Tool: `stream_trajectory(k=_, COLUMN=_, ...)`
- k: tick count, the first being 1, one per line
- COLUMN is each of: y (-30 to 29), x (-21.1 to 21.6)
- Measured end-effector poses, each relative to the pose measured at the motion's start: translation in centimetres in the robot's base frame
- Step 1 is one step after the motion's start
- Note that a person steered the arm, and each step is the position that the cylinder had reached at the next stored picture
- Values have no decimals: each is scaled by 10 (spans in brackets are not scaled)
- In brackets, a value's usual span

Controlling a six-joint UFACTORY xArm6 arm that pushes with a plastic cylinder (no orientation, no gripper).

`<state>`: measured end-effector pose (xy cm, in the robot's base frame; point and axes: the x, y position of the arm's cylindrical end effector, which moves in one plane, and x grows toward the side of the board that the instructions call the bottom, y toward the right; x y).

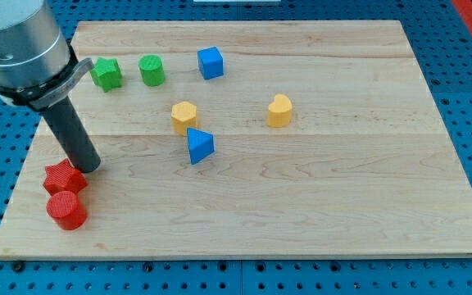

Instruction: Place the arm close to yellow hexagon

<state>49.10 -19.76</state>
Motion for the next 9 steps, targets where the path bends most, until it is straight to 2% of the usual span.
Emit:
stream_trajectory(k=1, y=30, x=-38)
stream_trajectory(k=2, y=52, x=-48)
stream_trajectory(k=9, y=59, x=-74)
